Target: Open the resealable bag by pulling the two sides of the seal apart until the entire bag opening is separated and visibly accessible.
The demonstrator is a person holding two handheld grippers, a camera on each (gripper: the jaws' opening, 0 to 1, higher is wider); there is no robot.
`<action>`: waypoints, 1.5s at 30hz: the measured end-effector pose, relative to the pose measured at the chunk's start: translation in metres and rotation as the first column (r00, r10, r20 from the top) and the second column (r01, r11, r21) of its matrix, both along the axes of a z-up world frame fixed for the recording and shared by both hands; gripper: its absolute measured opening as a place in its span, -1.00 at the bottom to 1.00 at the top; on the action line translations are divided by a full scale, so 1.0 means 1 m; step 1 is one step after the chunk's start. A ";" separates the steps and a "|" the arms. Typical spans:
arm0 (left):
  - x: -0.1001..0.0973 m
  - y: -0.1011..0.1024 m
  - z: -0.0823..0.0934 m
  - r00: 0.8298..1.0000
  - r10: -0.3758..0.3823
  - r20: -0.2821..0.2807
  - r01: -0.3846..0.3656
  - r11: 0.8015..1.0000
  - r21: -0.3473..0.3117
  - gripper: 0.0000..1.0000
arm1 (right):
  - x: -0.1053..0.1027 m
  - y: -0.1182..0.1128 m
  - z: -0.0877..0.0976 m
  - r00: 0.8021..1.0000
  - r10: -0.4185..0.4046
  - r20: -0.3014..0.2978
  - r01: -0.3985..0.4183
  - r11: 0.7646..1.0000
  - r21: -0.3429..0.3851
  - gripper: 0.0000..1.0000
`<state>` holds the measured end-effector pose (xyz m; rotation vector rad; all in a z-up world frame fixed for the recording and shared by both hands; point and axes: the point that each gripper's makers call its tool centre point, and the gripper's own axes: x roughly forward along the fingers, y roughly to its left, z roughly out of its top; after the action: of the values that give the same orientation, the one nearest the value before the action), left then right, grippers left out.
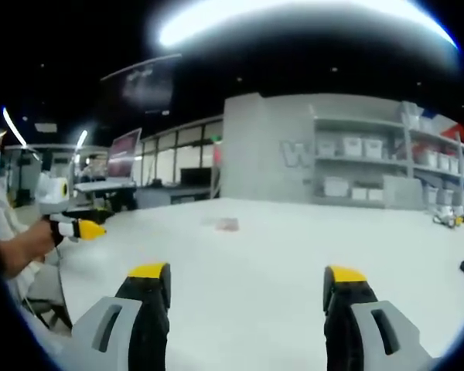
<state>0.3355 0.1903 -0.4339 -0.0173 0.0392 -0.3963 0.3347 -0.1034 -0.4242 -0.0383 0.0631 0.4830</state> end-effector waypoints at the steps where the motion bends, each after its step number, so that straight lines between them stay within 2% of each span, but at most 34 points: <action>1: 0.001 0.000 -0.001 1.000 0.000 -0.002 0.000 1.000 0.001 0.90 | 0.001 0.000 0.000 1.000 0.000 -0.001 0.000 1.000 0.000 0.63; 11: 0.006 0.001 -0.006 1.000 0.003 -0.015 -0.003 1.000 0.000 0.88 | 0.004 -0.002 -0.001 1.000 -0.004 -0.004 0.004 1.000 -0.004 0.63; 23: 0.003 0.005 -0.007 1.000 0.013 -0.013 -0.013 1.000 -0.006 0.88 | 0.003 0.003 -0.007 1.000 0.004 -0.017 -0.004 1.000 -0.011 0.62; 45: -0.004 0.012 -0.005 1.000 0.024 -0.005 -0.024 1.000 -0.012 0.87 | 0.006 0.030 0.002 0.999 0.041 -0.004 -0.041 0.999 -0.028 0.55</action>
<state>0.3311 0.2027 -0.4391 -0.0303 0.0410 -0.3729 0.3404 -0.0734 -0.4218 -0.0665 0.0727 0.5236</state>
